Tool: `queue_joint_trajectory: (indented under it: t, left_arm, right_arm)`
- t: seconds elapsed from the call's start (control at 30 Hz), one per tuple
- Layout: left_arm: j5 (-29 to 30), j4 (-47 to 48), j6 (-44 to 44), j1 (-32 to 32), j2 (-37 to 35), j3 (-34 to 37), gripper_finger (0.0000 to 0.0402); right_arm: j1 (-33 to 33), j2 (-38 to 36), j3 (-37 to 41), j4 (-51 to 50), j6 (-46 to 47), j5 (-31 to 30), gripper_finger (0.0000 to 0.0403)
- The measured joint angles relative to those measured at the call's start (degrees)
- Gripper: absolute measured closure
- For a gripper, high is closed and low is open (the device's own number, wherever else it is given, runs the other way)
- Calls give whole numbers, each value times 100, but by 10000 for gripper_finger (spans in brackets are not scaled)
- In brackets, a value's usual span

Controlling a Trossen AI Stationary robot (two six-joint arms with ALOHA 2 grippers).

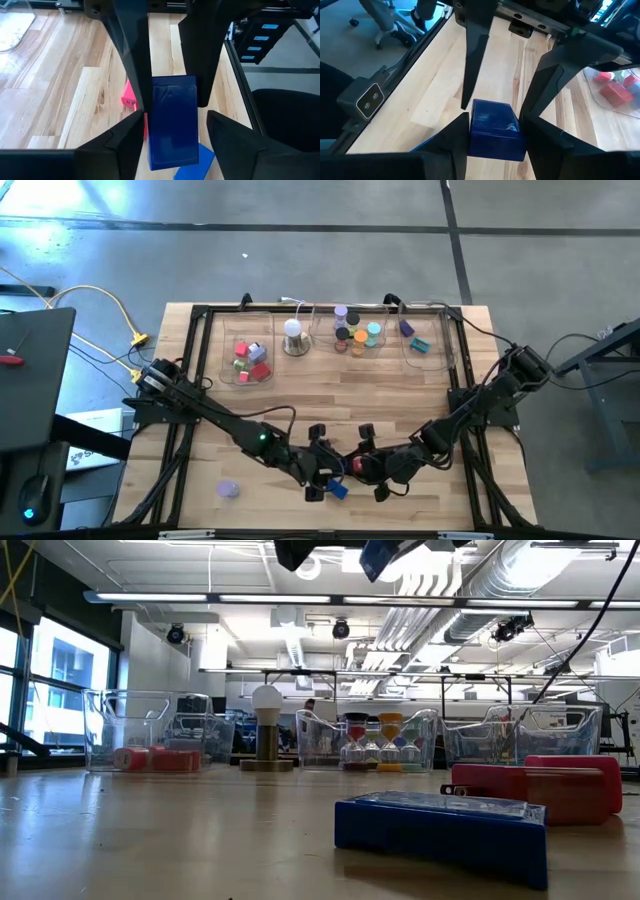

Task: Pick & Place Office items
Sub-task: Put the left blue digital clock into the right transparent bin

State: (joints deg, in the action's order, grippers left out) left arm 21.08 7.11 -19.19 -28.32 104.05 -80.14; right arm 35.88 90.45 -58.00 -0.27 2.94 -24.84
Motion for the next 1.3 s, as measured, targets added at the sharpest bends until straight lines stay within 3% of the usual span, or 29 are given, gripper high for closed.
queue_joint_trajectory:
  t: [0.2, 0.37, 0.83, 1.07, 1.3]
  left_arm:
    - [16, 0, -6, 4, 0, 0, 186]
    - [5, -41, -14, 2, -2, 0, 185]
    - [-8, 160, -34, 2, -2, 0, 183]
    - [-15, 186, -170, 2, -2, 0, 183]
    - [-13, 188, -185, 2, -2, 0, 183]
  right_arm:
    - [0, 0, -2, -373, 357, -95, 255]
    - [-6, -18, 0, -1307, 1087, -719, 256]
    - [23, -959, 0, -5679, 4884, -2332, 256]
    - [-410, -2002, 0, -7108, 6139, -2459, 256]
    - [-1524, -2793, -4, -8555, 7325, -2071, 256]
